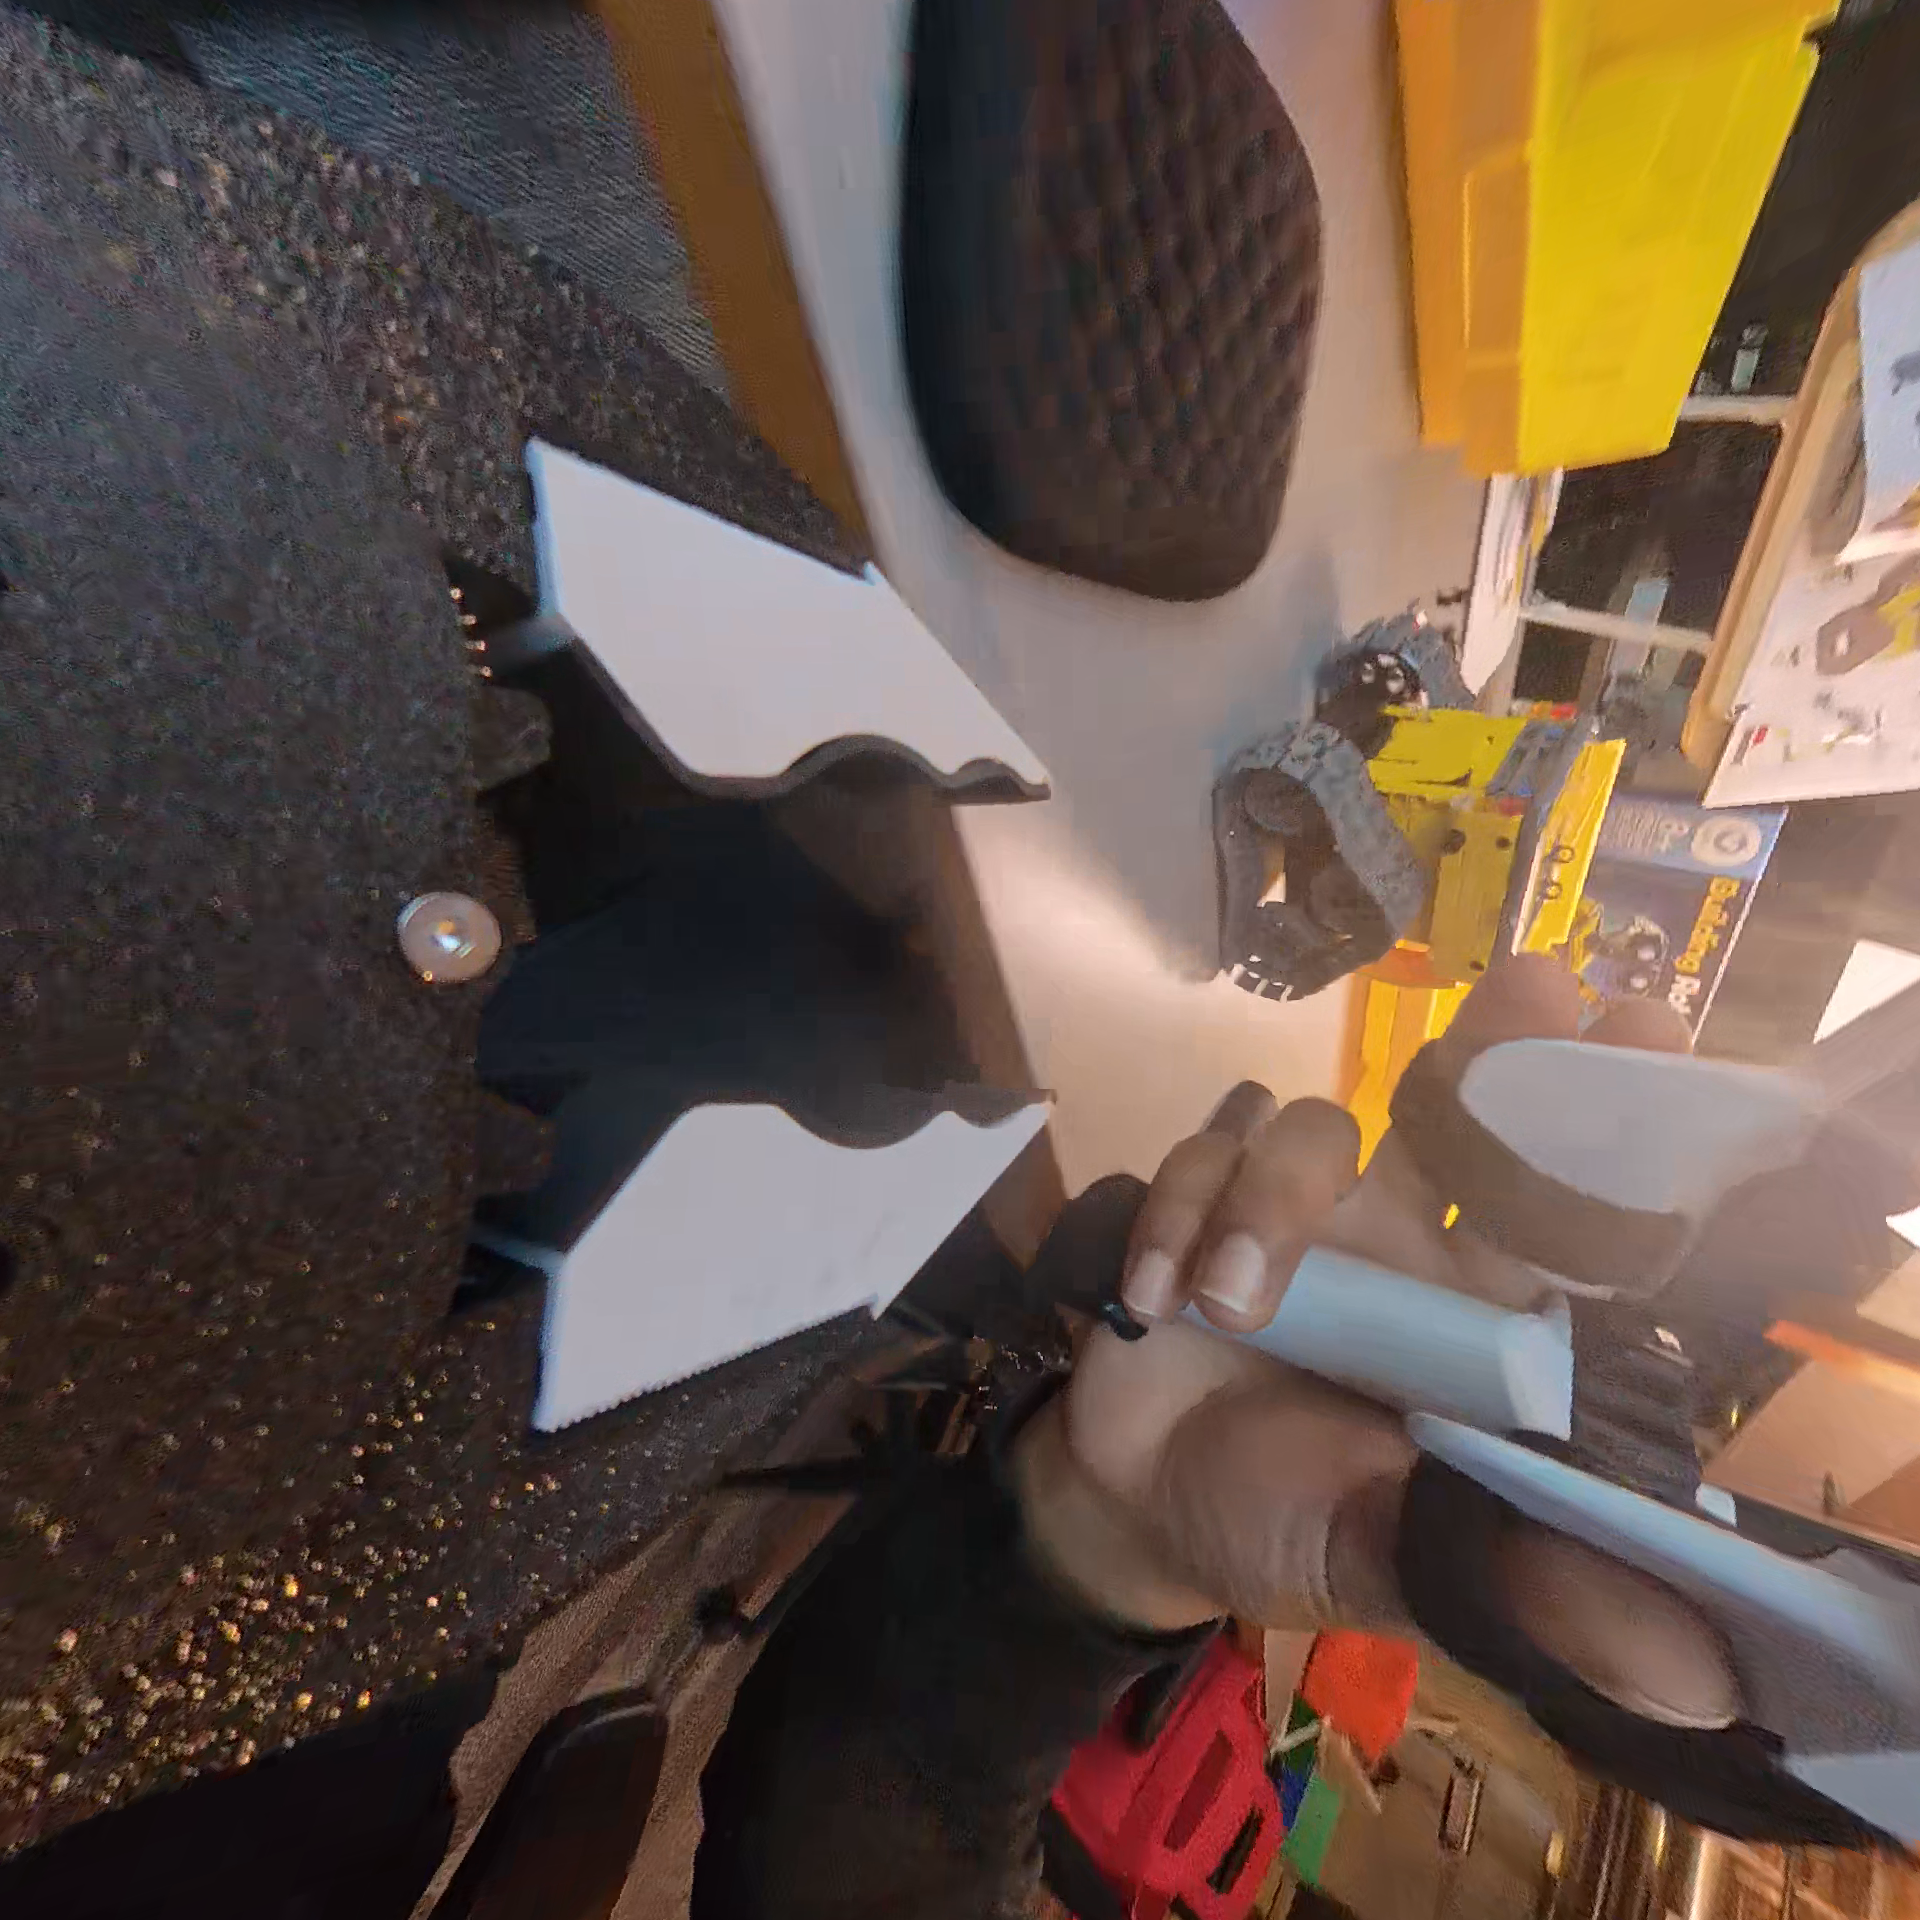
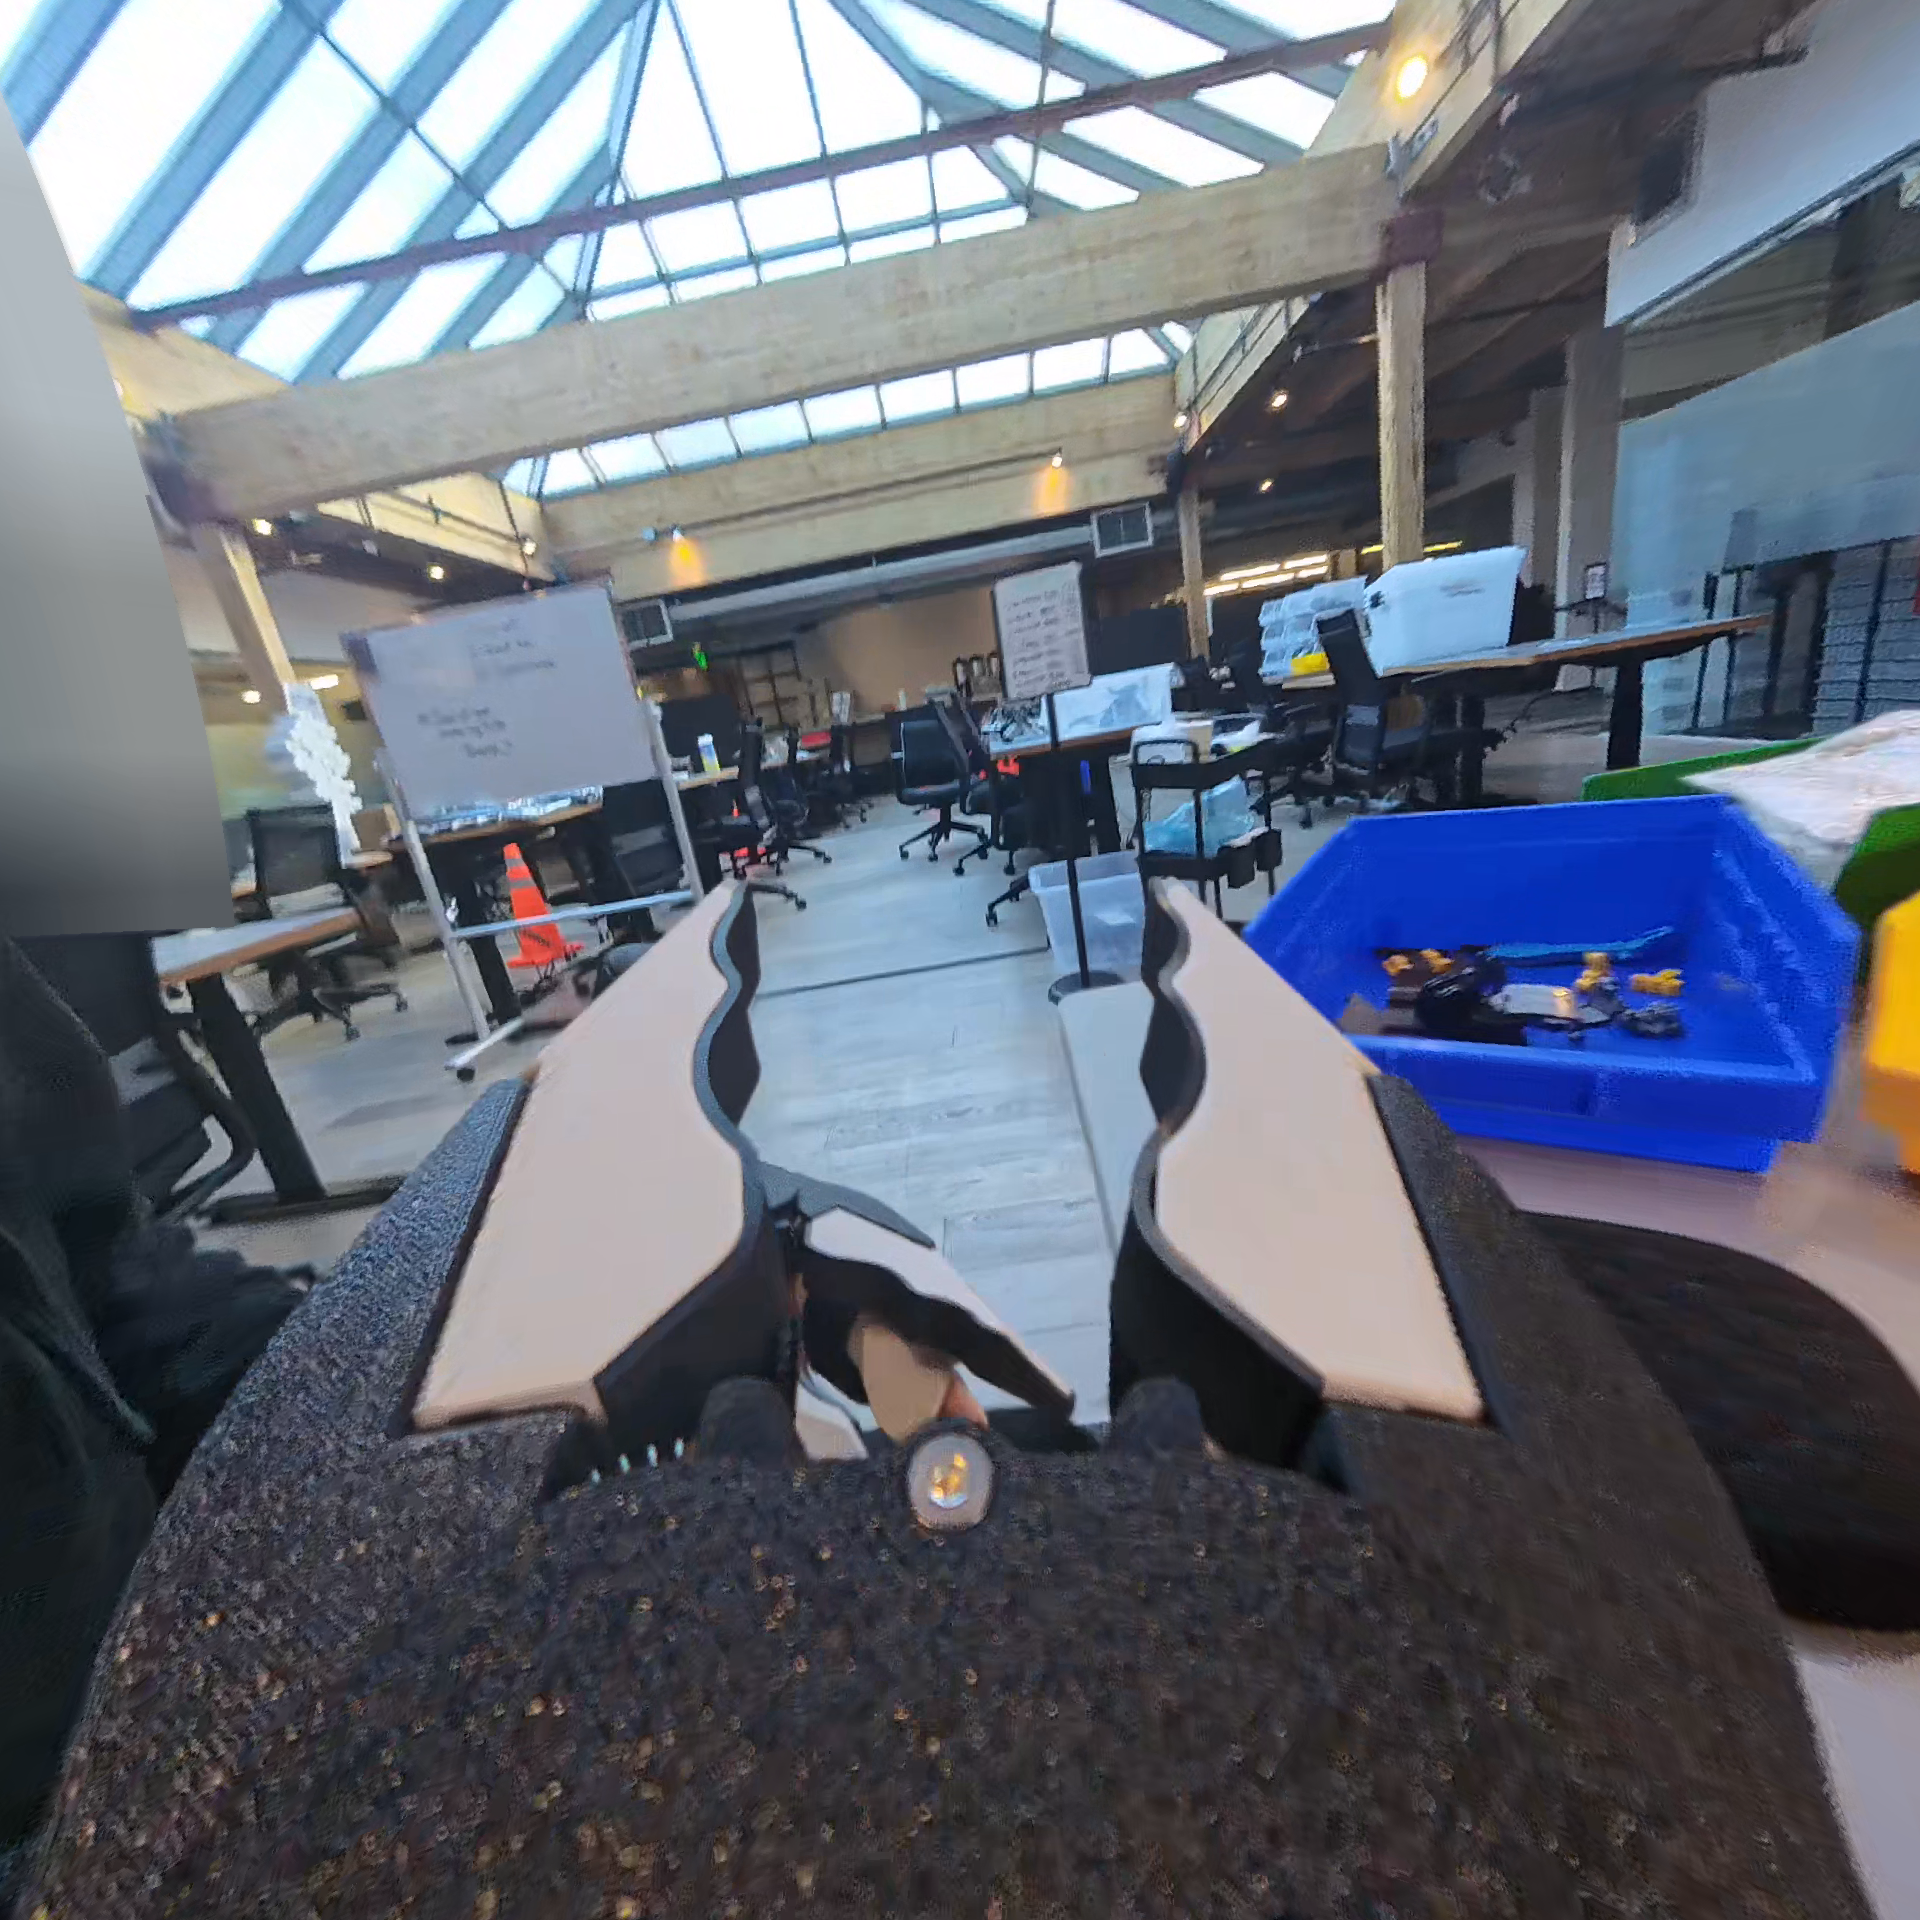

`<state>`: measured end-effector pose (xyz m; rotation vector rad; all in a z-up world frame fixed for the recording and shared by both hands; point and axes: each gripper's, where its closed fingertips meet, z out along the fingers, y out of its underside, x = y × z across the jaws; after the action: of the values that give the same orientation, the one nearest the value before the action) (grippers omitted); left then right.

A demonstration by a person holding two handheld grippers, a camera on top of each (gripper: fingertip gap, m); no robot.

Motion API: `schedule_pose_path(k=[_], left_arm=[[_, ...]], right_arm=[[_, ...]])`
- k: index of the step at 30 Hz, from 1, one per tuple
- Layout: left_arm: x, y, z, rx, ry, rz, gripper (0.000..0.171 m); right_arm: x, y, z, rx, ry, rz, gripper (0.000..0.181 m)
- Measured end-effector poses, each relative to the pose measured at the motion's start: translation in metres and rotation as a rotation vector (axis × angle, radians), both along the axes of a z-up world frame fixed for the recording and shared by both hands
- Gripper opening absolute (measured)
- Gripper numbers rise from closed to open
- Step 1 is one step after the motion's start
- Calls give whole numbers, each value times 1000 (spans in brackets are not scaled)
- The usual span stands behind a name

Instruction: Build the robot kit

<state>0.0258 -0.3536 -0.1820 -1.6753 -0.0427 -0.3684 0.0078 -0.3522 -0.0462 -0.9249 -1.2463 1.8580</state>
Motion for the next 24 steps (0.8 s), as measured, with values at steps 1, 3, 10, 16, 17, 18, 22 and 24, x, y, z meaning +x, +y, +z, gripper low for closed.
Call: schedule_pose_path(k=[1,3,10,16,17,18,22,24], left_arm=[[-2,20,5,21,8,-33,53],[-6,58,19,63,33,-88,53],[-18,120,57,131,127,-75,48],[-31,127,50,85,135,-81,43],[-30,132,45,71,120,-97,42],[-28,138,41,58,104,-114,42],[-44,159,37,30,124,-96,44],[-61,162,51,37,114,-90,45]], right_arm=[[-6,19,5,-33,14,-9,74],[-15,55,19,-102,45,-23,69],[-14,127,35,102,-33,-336,66],[20,144,-1,227,-127,-521,71],[20,143,-5,191,-127,-505,71],[17,146,-10,164,-137,-505,71],[7,186,-29,237,-200,-648,70],[6,205,-29,257,-230,-703,69]])
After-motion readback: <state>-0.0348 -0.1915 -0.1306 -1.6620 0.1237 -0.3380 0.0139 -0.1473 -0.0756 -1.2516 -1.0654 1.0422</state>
